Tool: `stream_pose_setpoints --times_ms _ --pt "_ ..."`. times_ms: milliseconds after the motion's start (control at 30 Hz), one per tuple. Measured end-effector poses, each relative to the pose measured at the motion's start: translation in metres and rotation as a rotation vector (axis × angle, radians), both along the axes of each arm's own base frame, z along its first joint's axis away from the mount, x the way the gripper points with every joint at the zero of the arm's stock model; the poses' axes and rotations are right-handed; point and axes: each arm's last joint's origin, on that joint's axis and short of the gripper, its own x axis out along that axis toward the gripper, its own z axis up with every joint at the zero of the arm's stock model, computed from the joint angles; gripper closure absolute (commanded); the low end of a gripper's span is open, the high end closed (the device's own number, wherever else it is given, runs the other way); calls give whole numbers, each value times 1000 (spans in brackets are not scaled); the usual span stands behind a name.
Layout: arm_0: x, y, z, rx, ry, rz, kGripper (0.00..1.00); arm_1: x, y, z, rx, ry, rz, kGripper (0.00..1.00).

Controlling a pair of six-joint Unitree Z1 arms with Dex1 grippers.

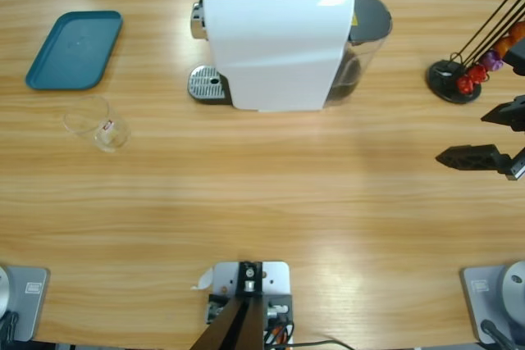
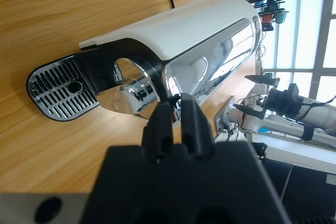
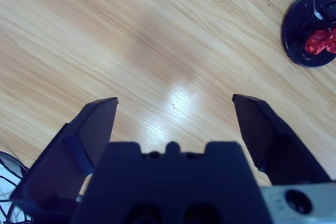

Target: Pour coffee

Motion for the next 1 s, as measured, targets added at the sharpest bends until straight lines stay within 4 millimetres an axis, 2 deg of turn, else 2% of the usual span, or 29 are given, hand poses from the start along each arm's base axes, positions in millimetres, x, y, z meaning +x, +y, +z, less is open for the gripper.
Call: stream_pose_setpoints --times_ms 500,567,667,733,767,800,833,900,1000 --pt "1 -1 11 -17 -21 4 1000 1 1 -1 -4 6 0 13" --pt "2 -1 23 -37 -50 4 1000 1 1 -1 -5 6 0 13" --pt "-5 -3 61 -99 -144 -15 1000 1 1 -1 -5 6 0 13" --pt "-9 -3 75 -123 -175 -19 977 1 1 -1 -5 7 0 13" --pt "-11 -4 79 -131 -180 -22 736 1 1 -1 -5 7 0 12" --pt "-12 -5 80 -135 -180 -26 408 1 1 -1 -6 7 0 3" --pt "-13 -6 81 -137 -179 -29 230 1 1 -1 -6 8 0 0" --pt "-14 -7 81 -142 -176 -37 30 1 1 -1 -6 8 0 0" --pt "-19 -10 84 -112 -214 -35 4 -1 -1 1 3 -7 -11 0"
